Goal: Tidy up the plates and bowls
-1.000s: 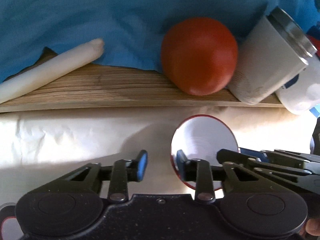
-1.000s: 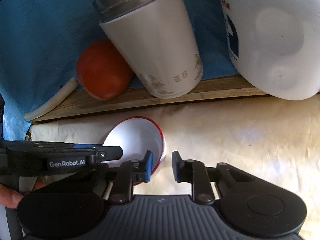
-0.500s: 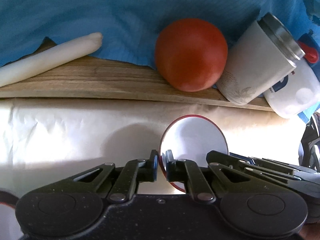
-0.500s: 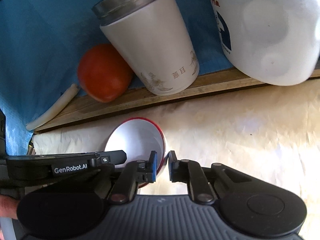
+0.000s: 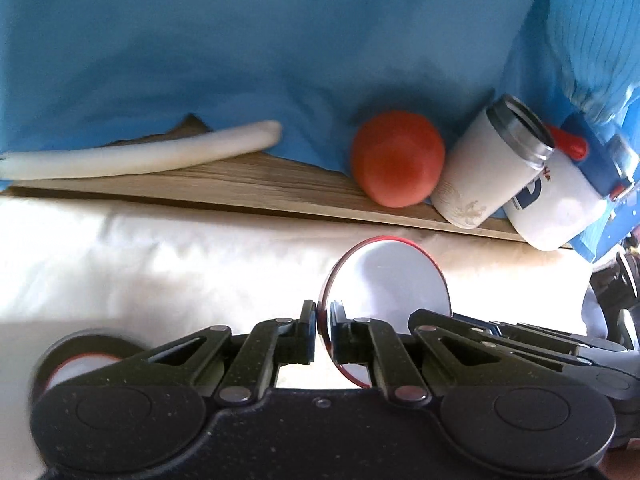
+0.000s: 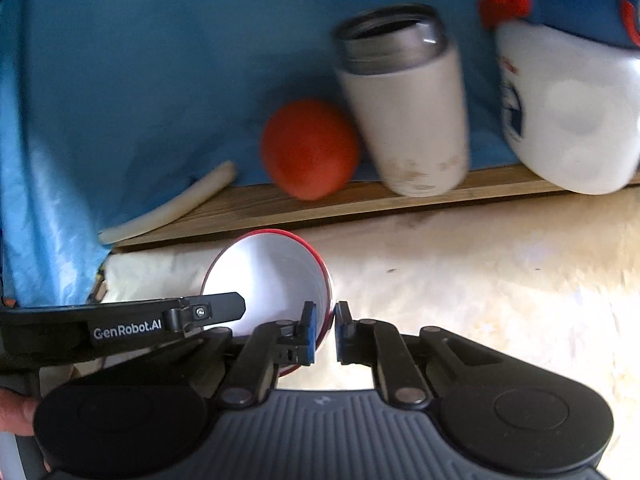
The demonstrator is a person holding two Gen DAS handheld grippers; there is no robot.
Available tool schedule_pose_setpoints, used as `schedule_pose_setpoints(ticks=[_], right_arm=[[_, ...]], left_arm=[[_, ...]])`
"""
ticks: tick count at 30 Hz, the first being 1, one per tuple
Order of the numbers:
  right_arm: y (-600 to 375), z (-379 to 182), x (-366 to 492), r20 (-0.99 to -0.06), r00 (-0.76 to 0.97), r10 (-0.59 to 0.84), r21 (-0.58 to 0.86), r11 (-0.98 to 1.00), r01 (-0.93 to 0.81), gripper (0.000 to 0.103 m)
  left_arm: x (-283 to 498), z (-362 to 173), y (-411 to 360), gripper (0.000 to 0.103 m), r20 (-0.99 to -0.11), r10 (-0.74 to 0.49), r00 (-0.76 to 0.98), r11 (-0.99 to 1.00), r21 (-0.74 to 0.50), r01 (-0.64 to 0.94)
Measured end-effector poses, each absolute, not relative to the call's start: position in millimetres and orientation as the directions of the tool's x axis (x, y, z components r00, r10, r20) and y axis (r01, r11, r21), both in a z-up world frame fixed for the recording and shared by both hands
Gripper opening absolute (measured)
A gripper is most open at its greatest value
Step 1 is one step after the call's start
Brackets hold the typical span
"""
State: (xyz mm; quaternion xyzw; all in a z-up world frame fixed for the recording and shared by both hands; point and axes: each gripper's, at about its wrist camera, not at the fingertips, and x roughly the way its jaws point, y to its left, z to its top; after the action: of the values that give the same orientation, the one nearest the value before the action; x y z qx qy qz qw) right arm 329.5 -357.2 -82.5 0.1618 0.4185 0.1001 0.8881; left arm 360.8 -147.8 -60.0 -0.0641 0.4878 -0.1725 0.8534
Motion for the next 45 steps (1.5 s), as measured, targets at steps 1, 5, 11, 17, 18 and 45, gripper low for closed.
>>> schedule_pose_setpoints(ticks=[1,5,11,17,18,45], right_arm=[[-351.7,-80.0,328.1,-0.709,0.628,0.32,0.369,0.928,-0.055,0.01],[-321.9,-71.7,322.9,-0.703,0.618,0.352,0.358,0.926,-0.12,0.01],[-275.2,-58.9,319.2,-0.699,0.581,0.417,0.346,0.908,-0.236,0.01],[-227.8,-58.0,320.5,-0.71,0.524,0.471,0.34,0.88,-0.331,0.01],[-220.2,-59.0,320.8,-0.715,0.511,0.477,0.339,0.876,-0.343,0.01],[-181.4,-81.5,336.1,-0.815,0.397,0.422,0.293,0.892,-0.345,0.011]], left_arm=[[357.0,-57.9,-142.7,0.006,-0.808,-0.352,0.472,0.935,-0.277,0.222],[341.3,-49.2,-115.7,0.006,-0.799,-0.328,0.503,0.945,-0.279,0.173],[321.6,-39.8,-70.2,0.006,-0.799,-0.275,0.535,0.959,-0.271,0.088],[304.9,-41.4,-28.3,0.006,-0.808,-0.218,0.547,0.966,-0.257,0.006],[302.6,-42.9,-22.6,0.006,-0.811,-0.212,0.545,0.966,-0.257,-0.006],[308.2,-77.5,-1.5,0.007,-0.873,-0.173,0.456,0.975,-0.218,-0.048]])
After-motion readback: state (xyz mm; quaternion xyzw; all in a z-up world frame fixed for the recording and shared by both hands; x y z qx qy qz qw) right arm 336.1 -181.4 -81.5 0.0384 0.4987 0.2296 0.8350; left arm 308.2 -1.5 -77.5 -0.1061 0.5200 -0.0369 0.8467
